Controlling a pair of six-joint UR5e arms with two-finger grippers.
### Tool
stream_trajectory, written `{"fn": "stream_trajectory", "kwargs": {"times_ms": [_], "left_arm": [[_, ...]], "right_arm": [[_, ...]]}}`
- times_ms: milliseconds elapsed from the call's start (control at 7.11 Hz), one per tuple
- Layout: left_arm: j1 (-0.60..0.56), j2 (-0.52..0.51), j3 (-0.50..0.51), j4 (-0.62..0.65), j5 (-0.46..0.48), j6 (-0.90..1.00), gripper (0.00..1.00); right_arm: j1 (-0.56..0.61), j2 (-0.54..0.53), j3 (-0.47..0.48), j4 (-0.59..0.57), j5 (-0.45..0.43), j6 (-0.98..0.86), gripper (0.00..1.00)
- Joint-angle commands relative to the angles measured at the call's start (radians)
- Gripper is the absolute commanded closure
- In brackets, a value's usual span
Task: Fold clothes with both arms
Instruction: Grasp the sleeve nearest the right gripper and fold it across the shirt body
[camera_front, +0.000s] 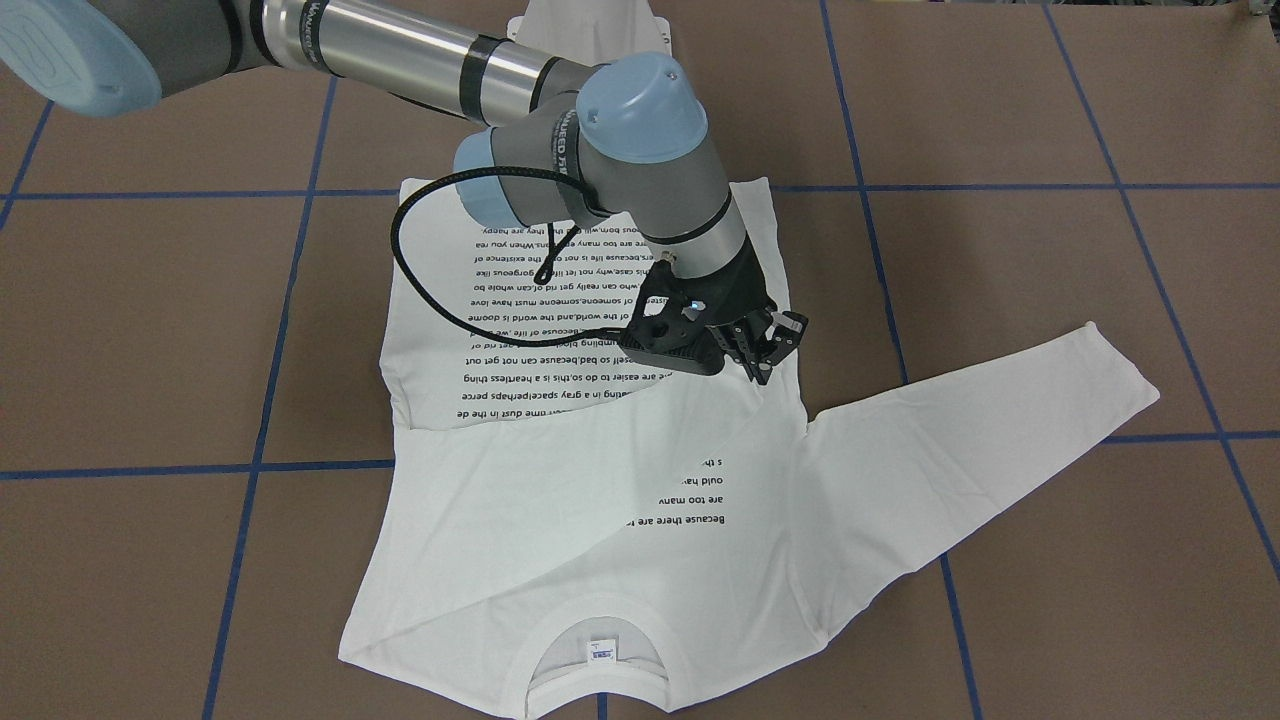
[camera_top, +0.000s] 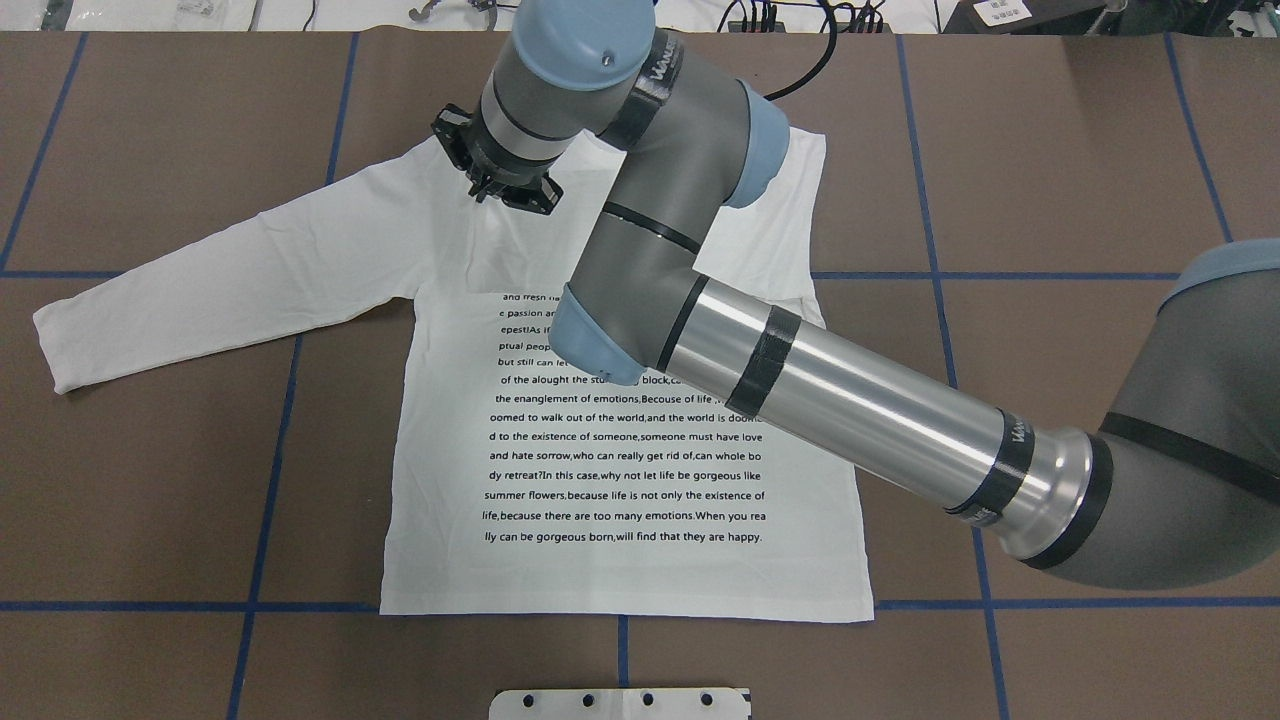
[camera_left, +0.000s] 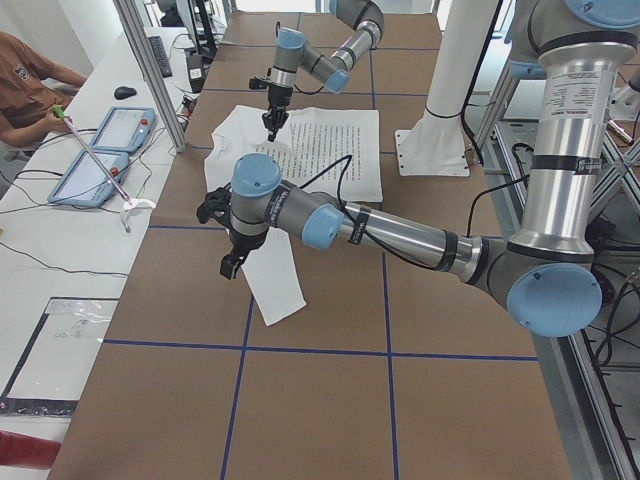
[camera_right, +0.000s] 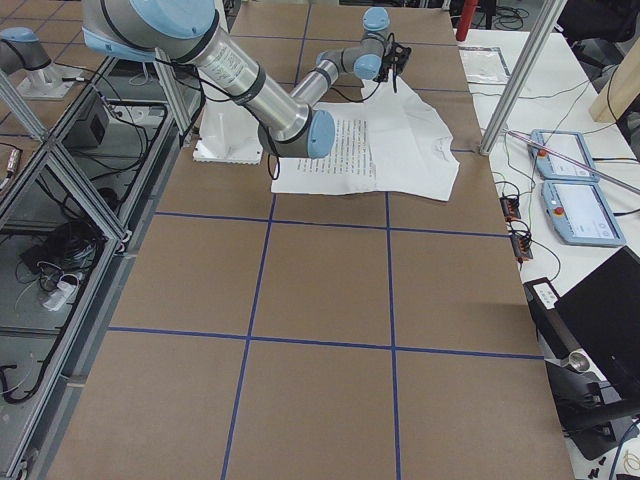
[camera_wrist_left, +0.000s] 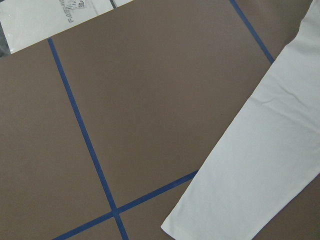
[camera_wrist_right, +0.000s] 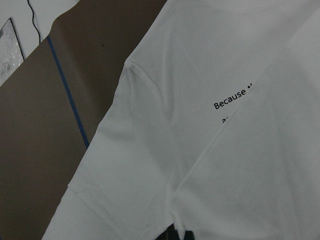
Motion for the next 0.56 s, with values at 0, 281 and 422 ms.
{"fn": "stream_trajectory", "kwargs": {"times_ms": [0, 281, 422], "left_arm": [[0.000, 0.000, 0.001, 0.002, 0.000, 0.000, 0.00], [0.002, -0.001, -0.002, -0.002, 0.000, 0.002, 0.00], [0.002, 0.002, -0.005, 0.000, -0.025, -0.005, 0.00]], "right_arm": [[-0.016, 0.005, -0.007, 0.004, -0.041, 0.001, 1.00], [-0.019, -0.002, -0.007, 0.004, -0.076, 0.002, 0.98], [-0.021, -0.002, -0.009, 0.004, -0.095, 0.013, 0.57]]}}
